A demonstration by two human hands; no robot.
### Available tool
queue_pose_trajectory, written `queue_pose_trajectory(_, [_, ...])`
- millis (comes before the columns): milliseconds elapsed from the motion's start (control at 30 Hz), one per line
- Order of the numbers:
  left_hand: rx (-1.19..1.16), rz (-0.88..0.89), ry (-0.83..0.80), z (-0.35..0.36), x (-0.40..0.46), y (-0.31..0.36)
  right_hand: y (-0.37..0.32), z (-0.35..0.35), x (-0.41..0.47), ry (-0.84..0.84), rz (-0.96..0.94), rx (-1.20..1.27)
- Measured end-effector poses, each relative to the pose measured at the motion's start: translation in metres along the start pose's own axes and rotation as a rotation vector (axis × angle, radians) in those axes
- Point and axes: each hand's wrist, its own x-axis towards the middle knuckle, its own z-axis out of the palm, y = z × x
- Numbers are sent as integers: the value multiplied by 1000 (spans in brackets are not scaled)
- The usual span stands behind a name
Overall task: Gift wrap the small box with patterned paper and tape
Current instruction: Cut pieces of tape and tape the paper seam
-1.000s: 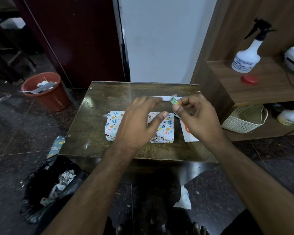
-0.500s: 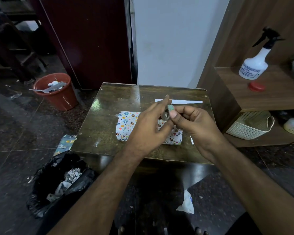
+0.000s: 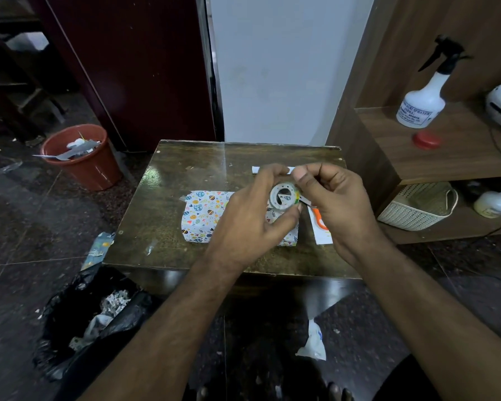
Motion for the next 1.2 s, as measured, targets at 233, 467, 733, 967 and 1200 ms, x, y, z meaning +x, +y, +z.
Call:
queue_pose_trajectory(233, [-191, -87, 89, 7, 4, 10, -3, -2, 0, 63, -67, 60])
queue_pose_trajectory(467, [-353, -122, 102, 19, 6, 14, -5, -7, 3, 97, -28, 122])
queue_pose_trajectory(733, [-424, -154, 72, 24, 10, 13, -4, -10, 5, 125, -64, 14])
queue_pose_trajectory(967, [-573, -146, -15, 17, 11, 14, -5, -11, 5, 132, -62, -15])
queue_pose_trajectory(1200, [-508, -124, -12, 15, 12, 9, -5, -14, 6, 111, -66, -86])
